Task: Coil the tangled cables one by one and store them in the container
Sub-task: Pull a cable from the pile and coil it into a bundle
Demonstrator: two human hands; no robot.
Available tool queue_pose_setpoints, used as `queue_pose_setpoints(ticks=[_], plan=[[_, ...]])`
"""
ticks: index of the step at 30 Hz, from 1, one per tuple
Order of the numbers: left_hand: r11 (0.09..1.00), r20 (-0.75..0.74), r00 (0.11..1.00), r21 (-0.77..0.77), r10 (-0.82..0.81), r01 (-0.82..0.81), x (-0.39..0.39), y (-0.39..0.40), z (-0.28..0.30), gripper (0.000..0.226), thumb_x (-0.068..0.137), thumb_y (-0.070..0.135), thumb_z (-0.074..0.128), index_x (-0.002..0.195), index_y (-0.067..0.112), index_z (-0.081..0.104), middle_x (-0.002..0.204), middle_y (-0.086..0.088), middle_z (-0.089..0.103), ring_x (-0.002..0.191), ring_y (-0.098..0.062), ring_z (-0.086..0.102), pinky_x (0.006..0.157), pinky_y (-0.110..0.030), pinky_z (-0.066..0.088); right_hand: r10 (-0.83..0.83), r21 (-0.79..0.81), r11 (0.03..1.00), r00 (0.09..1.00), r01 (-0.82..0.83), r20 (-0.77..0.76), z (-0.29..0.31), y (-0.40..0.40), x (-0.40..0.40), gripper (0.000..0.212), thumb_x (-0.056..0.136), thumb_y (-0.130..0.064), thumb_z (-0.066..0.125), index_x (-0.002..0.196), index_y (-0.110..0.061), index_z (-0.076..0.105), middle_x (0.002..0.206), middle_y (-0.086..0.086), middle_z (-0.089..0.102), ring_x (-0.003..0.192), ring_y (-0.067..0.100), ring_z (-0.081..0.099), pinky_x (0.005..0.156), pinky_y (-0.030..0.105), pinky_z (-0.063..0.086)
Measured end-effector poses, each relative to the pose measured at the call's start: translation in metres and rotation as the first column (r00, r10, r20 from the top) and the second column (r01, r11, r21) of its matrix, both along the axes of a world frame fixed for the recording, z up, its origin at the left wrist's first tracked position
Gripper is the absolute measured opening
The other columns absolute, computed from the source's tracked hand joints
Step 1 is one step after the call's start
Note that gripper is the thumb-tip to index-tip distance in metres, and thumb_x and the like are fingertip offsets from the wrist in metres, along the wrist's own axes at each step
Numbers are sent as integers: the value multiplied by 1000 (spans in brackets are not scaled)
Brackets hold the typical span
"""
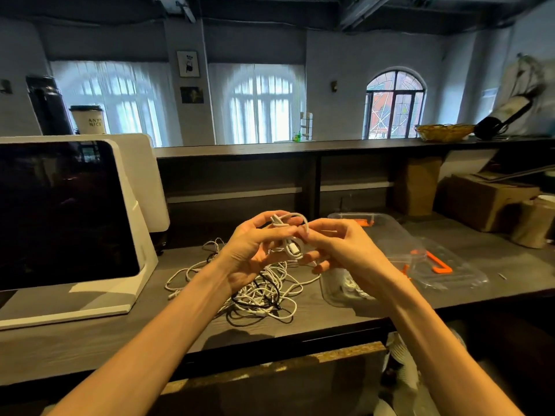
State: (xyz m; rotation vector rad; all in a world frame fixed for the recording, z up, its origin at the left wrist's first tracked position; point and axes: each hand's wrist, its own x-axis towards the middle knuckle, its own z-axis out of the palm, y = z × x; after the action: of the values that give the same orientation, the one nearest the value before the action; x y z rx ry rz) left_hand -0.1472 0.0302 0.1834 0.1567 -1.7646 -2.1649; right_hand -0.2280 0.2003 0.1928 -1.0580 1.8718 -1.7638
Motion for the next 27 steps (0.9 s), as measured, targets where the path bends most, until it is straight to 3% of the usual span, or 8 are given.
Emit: queue_pose_setpoints(ticks=[2,6,10,12,17,22,24,27], plan=[[1000,3,1000,-6,-2,2,-8,5,0,51,74,11,77,123,10,65,118,-13,73,108,-27,71,83,-45,60,-49,-25,999,998,48,-39,-2,6,-3,23,92,-37,71,103,-17,76,92,3,79,77,17,76,63,27,61],[999,11,1000,-42,-23,23,-18,13,4,48,77,11,75,124,9,64,117,-12,74,110,-28,71,90,-50,58,-47,-13,999,997,47,-58,-4,16,-13,16,93,-30,73,100,-17,76,92,3,78,83,14,74,69,28,61],[998,28,1000,-57,0,2,-19,12,2,46,75,7,77,120,9,66,114,-15,73,100,-28,73,77,-41,60,-32,3,999,998,33,-58,0,24,-21,30,89,-43,70,105,-18,77,97,-1,78,90,11,74,81,30,59],[995,41,999,-102,1,3,-18,11,2,43,77,4,78,118,10,68,112,-15,74,100,-30,73,73,-37,60,-49,-18,999,997,48,-52,3,24,-22,38,90,-49,67,103,-16,79,92,0,77,82,8,70,74,24,54],[986,59,998,-165,-22,32,-14,10,5,37,72,4,78,108,11,72,103,-13,76,91,-27,75,64,-32,60,-18,37,999,994,22,-108,4,21,-24,19,85,-28,80,97,-13,80,88,4,79,81,8,72,67,18,54],[987,118,985,-90,-122,133,-7,1,6,32,75,9,75,108,7,74,104,-14,75,97,-27,73,82,-39,62,67,4,998,998,-67,-16,8,23,-22,20,81,-14,82,98,-3,78,93,14,79,90,24,77,80,30,60],[989,134,982,-50,-134,141,-6,-1,6,32,78,12,75,109,6,74,106,-15,74,97,-27,72,84,-40,62,67,25,998,995,-66,-76,8,22,-20,19,82,-15,82,98,-5,79,94,12,79,93,25,77,87,36,61],[992,150,982,-34,-113,119,-6,-1,7,31,78,13,75,109,6,74,103,-14,75,93,-26,73,79,-38,62,2,41,999,975,7,-223,7,19,-14,14,79,-19,86,90,-12,82,92,3,77,88,19,76,83,34,62]])
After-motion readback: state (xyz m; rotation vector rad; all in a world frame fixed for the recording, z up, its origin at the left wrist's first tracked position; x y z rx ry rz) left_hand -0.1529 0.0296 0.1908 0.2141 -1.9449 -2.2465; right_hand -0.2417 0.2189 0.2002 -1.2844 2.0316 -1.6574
